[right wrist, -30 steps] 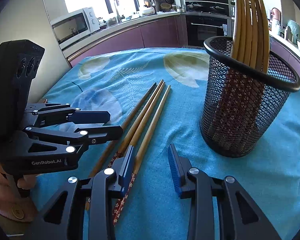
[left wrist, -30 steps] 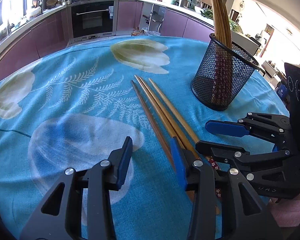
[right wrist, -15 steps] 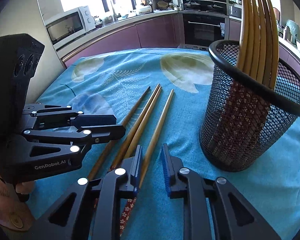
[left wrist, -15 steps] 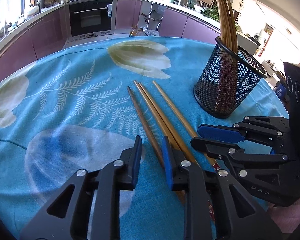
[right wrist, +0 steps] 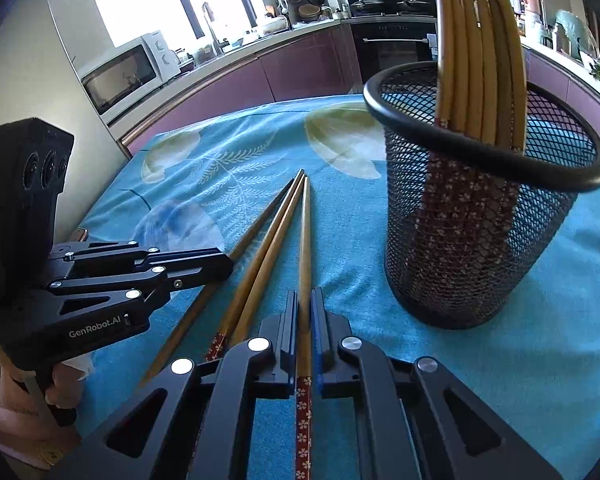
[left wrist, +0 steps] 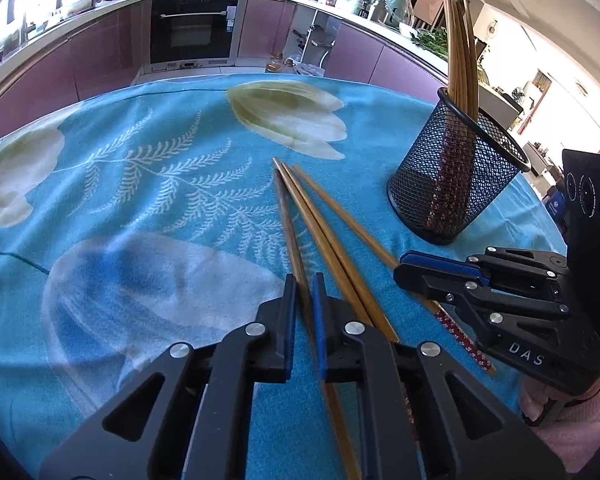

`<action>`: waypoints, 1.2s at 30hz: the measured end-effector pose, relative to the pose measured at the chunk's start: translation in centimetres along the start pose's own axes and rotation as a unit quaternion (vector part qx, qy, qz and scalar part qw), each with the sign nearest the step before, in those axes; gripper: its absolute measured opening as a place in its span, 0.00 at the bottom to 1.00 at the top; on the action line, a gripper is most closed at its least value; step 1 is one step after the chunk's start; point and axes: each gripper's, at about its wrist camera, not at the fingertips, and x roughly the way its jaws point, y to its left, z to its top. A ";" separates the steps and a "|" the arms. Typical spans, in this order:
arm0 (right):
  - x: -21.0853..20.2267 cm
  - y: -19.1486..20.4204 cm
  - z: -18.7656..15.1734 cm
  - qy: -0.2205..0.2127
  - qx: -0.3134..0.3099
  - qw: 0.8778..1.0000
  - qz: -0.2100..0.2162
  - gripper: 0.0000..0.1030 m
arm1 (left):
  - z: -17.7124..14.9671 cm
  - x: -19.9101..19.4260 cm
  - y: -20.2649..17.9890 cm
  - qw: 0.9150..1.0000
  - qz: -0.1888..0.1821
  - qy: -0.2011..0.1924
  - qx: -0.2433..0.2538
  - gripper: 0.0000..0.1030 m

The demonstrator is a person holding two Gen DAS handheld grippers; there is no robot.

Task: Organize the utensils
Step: 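Close the left tool on one chopstick while the right tool grasps another, then lift both held chopsticks upright toward the mesh cup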

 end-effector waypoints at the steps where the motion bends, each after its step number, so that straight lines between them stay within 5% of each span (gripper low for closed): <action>1: -0.2 -0.1 0.0 -0.003 0.002 1.000 0.002 0.05 | 0.0 -0.1 0.1 1.000 0.000 -0.001 -0.001 0.08; 13: -1.1 0.6 0.0 -0.005 -0.022 0.999 0.032 0.05 | -0.3 -1.0 -0.4 1.000 -0.018 -0.007 0.009 0.07; 36: 0.6 0.7 0.1 0.017 -0.030 0.999 0.020 0.07 | 0.3 1.0 -1.0 0.999 -0.011 0.019 0.034 0.12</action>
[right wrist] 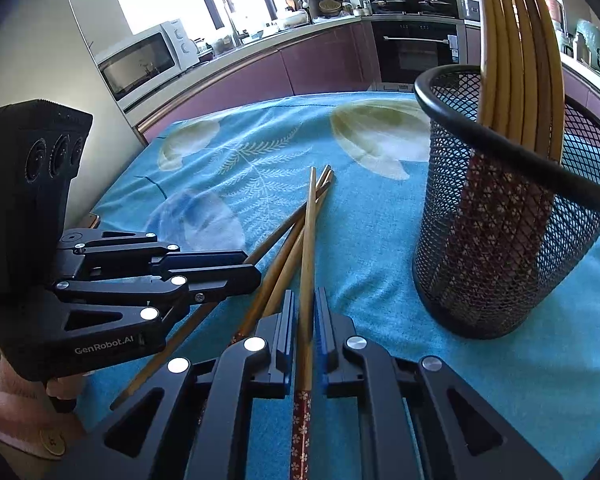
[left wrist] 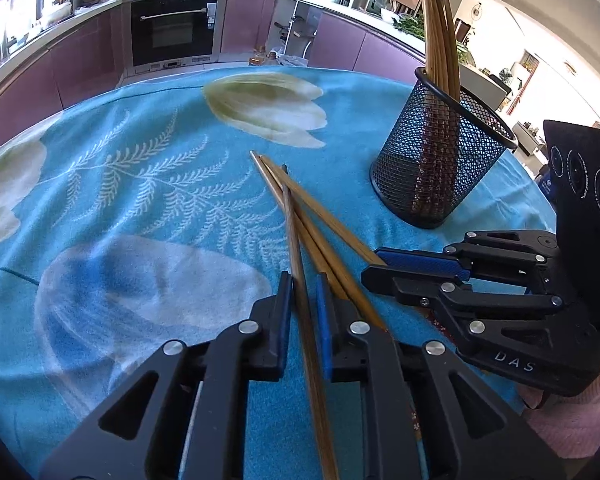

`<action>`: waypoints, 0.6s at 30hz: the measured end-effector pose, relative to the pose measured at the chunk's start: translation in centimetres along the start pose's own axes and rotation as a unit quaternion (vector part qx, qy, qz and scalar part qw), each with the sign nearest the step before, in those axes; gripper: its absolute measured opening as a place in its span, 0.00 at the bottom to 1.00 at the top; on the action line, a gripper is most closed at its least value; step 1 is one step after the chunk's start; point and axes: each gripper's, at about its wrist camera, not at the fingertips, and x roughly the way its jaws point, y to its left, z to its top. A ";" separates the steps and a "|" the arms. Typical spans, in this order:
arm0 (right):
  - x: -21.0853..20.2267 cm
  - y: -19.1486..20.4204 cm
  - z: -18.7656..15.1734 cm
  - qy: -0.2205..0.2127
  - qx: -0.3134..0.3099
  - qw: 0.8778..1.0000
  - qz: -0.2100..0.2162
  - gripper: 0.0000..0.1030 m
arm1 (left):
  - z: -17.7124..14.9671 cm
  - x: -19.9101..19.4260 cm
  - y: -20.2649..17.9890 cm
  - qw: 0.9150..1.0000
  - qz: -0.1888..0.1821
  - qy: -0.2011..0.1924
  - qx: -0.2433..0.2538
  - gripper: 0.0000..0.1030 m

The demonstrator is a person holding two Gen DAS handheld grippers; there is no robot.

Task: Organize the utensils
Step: 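Lift both held chopsticks upright toward the mesh cup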

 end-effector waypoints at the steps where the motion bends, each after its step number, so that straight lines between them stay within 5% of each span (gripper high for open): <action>1: -0.1 0.0 0.0 -0.001 0.001 1.000 0.001 0.07 | -0.1 -0.1 0.0 1.000 0.001 0.000 -0.002 0.10; 18: -2.7 0.2 0.1 -0.034 -0.009 0.999 0.005 0.06 | -0.1 -2.5 -0.6 1.000 -0.003 -0.026 0.001 0.08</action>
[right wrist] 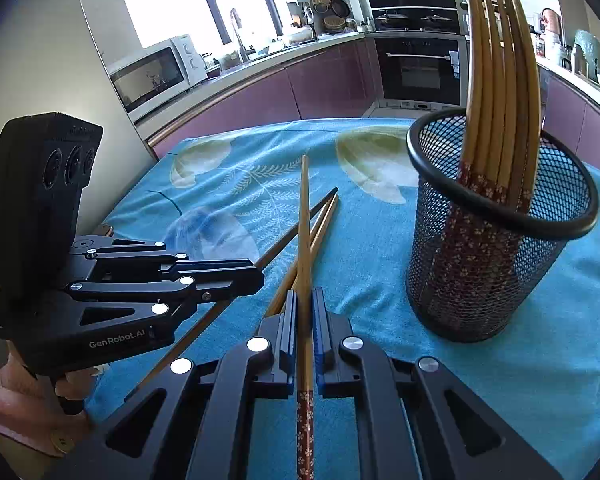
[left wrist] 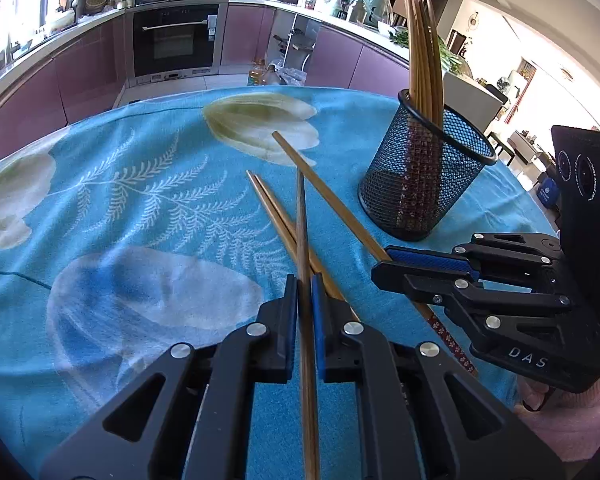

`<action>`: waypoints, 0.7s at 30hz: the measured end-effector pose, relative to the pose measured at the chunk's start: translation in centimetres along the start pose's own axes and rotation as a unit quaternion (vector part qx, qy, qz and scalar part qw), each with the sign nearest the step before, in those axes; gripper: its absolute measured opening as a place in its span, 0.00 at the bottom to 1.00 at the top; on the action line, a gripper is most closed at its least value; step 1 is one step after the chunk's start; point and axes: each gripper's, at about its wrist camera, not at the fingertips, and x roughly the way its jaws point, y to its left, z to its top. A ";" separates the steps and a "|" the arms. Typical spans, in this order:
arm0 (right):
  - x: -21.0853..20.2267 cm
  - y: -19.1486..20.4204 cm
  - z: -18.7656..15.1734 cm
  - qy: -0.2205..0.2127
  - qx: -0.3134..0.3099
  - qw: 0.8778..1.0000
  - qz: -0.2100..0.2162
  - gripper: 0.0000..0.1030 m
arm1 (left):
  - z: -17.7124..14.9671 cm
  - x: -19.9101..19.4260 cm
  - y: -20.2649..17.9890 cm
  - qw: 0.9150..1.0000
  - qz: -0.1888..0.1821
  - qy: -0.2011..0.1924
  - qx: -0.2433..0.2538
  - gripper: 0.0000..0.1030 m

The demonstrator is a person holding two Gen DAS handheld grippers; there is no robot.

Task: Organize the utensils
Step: 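Lift both held chopsticks upright toward the mesh cup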

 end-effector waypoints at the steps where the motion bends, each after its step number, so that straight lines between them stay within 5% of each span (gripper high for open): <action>1: -0.3 0.0 0.0 -0.004 -0.001 1.000 0.000 0.06 | 0.1 -0.2 -0.1 1.000 -0.001 -0.002 0.000 0.08; 21: -4.8 0.1 0.9 -0.064 -0.006 0.998 -0.008 0.06 | 1.0 -5.7 -1.1 0.998 -0.049 -0.050 0.008 0.07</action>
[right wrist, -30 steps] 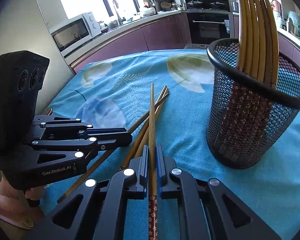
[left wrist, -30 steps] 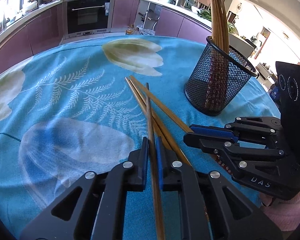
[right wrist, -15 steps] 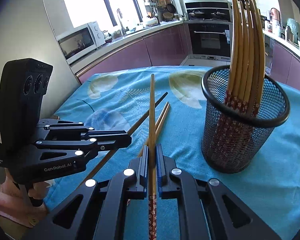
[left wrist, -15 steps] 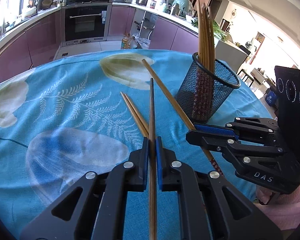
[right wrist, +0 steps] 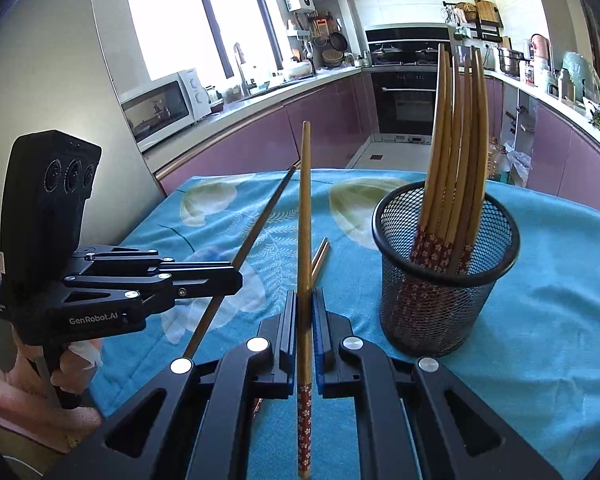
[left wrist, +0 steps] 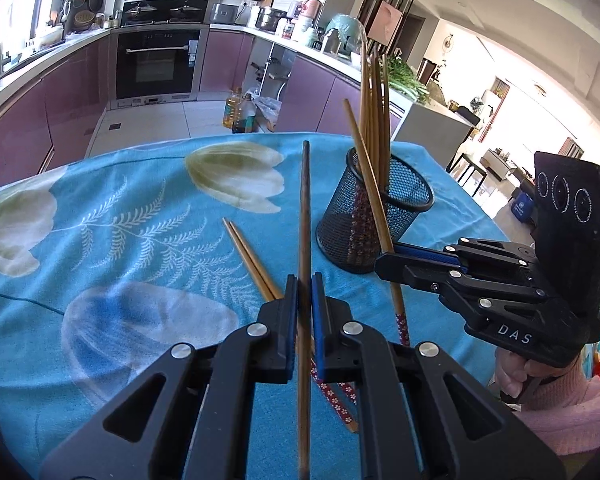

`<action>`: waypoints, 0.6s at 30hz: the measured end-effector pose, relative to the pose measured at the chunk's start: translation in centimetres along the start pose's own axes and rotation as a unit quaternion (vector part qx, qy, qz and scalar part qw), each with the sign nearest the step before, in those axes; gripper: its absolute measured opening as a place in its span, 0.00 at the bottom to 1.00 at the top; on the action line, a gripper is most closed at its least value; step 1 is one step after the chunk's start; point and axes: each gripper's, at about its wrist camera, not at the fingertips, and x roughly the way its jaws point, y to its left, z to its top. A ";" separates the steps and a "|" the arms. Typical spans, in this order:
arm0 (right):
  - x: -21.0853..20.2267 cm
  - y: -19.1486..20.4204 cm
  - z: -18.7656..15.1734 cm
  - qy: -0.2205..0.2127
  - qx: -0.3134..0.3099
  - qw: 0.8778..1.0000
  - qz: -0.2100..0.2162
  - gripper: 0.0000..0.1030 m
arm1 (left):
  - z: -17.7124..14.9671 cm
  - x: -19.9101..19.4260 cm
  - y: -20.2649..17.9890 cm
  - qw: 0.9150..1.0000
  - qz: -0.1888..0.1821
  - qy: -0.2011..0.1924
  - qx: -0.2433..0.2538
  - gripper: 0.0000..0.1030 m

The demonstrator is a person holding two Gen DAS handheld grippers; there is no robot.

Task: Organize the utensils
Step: 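Lift both held chopsticks upright toward the mesh cup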

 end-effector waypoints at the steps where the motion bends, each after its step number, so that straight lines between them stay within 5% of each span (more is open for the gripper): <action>1: -0.2 0.0 0.0 -0.003 0.000 1.000 0.000 0.06 | 0.1 -0.3 -0.1 1.000 -0.003 -0.002 0.001 0.07; 18: -2.2 -0.8 0.6 -0.032 0.009 0.999 0.009 0.06 | 1.1 -2.3 -0.6 0.999 -0.034 -0.023 0.003 0.07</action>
